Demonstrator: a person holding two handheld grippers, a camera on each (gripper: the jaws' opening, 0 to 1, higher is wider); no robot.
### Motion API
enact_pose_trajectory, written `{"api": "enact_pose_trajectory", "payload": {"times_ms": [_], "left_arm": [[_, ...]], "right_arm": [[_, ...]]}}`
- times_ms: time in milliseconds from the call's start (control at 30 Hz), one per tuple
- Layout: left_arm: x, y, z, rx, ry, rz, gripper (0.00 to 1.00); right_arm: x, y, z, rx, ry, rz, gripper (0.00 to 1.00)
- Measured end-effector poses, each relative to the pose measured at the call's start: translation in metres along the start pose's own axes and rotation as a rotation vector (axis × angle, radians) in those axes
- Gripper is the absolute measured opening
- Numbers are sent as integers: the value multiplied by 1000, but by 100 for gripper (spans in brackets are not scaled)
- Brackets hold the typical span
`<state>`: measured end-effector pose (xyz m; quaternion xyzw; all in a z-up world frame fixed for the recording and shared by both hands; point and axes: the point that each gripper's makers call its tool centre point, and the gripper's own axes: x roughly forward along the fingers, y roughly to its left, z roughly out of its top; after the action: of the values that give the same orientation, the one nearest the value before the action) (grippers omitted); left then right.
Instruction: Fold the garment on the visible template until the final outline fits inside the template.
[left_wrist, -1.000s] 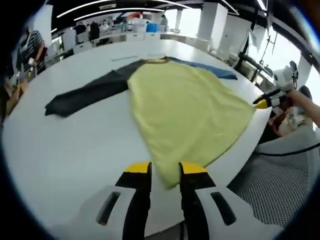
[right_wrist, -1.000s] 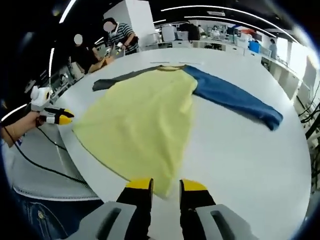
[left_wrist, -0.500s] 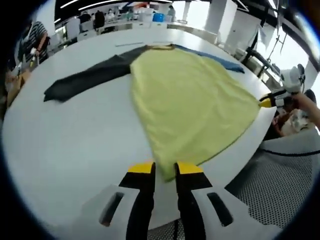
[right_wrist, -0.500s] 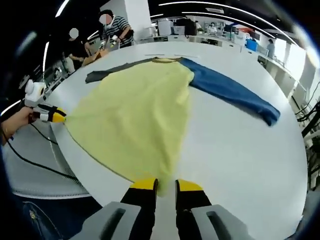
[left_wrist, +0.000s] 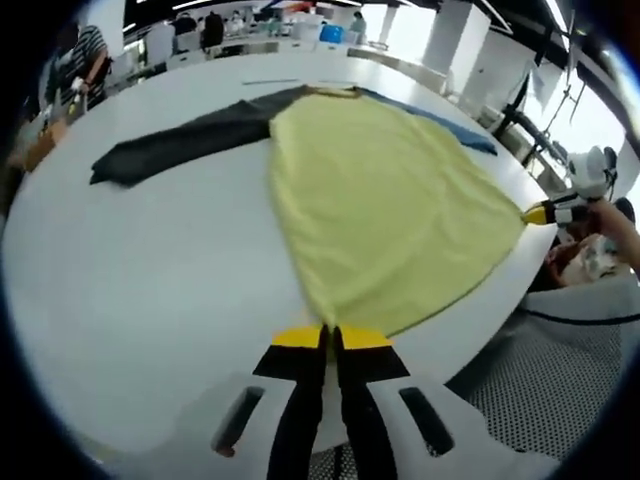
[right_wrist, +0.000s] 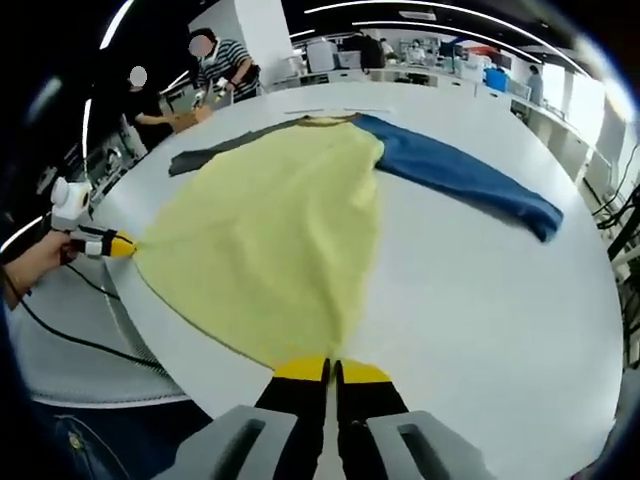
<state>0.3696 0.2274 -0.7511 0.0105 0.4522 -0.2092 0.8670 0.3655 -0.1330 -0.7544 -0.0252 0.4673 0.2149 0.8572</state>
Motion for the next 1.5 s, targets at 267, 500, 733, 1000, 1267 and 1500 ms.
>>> {"api": "enact_pose_trajectory", "payload": {"times_ms": [267, 500, 733, 1000, 1267, 1500], "left_arm": [[-4, -3, -2, -10, -4, -13, 0], [-3, -4, -6, -12, 9, -9, 1], [-6, -6, -2, 77, -8, 4, 7], [-12, -11, 18, 123, -111, -35, 36], [-15, -14, 33, 133, -178, -67, 58], [-16, -16, 41, 141, -212, -82, 71]], "right_arm": [[-4, 1, -3, -23, 20, -4, 0], [-5, 1, -5, -2, 23, -5, 0], [-4, 1, -3, -5, -5, 2, 2], [-15, -9, 15, 49, -105, 14, 34], [-28, -44, 46, 141, -242, -24, 48], [-32, -85, 66, 199, -308, -58, 55]]}}
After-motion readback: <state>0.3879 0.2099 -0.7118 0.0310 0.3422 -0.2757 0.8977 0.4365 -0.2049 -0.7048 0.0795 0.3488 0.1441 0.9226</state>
